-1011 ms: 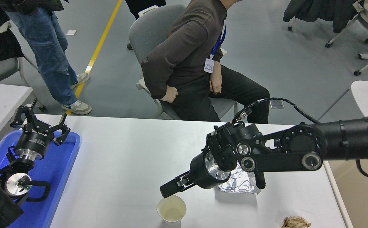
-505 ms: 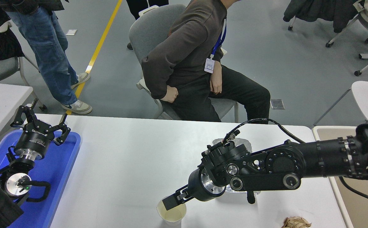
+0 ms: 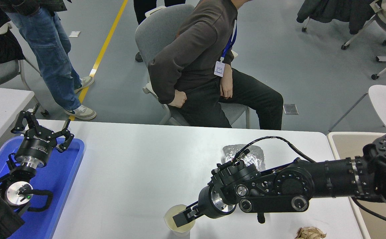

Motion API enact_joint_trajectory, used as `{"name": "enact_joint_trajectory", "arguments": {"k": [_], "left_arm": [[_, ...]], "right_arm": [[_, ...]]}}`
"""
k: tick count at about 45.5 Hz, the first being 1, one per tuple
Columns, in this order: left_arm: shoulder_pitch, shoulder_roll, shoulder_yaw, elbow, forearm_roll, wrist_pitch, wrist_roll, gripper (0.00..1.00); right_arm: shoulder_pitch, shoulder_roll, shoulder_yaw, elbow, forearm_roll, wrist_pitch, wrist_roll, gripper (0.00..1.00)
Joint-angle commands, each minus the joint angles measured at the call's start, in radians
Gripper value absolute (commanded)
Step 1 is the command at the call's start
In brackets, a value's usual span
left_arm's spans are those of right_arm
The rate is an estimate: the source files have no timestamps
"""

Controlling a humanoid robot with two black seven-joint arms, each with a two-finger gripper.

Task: Clean the table surface

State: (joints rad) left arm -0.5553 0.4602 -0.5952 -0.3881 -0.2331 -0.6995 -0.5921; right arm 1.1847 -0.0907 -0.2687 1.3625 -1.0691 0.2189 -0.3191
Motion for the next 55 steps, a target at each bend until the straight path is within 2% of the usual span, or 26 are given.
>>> {"name": "enact_joint_trajectory", "arguments": {"k": [1,3,6,9,13,32,40,55], "left_arm": [[0.000,0.000,0.000,0.000,0.000,0.000,0.000,1.00],[0.000,0.000,0.000,0.000,0.000,0.000,0.000,1.00],[0.000,0.000,0.000,0.000,0.000,0.000,0.000,1.00],[0.000,0.000,0.000,0.000,0.000,0.000,0.000,1.00],[0.000,0.000,0.000,0.000,0.000,0.000,0.000,1.00],[0.000,0.000,0.000,0.000,0.000,0.000,0.000,1.00],[0.000,0.000,0.000,0.000,0.000,0.000,0.000,1.00],[0.000,0.000,0.000,0.000,0.000,0.000,0.000,1.00]], "right_arm": [[-0.014,0.006,-0.020,-0.006,-0.080,-0.021,0.003,0.75],[-0.014,0.006,-0.020,-0.008,-0.080,-0.020,0.003,0.68],[-0.014,0.011,-0.026,-0.008,-0.078,-0.018,0.005,0.40],[-0.013,0.014,-0.027,-0.008,-0.080,-0.018,0.014,0.18],[-0.010,0.014,-0.027,-0.008,-0.080,-0.018,0.021,0.01],[0.032,0.005,-0.017,-0.003,-0.065,-0.018,0.057,0.00],[0.065,-0.021,0.003,0.015,-0.006,-0.015,0.057,0.00],[0.246,-0.193,0.066,0.167,0.115,-0.004,0.063,0.00]]}}
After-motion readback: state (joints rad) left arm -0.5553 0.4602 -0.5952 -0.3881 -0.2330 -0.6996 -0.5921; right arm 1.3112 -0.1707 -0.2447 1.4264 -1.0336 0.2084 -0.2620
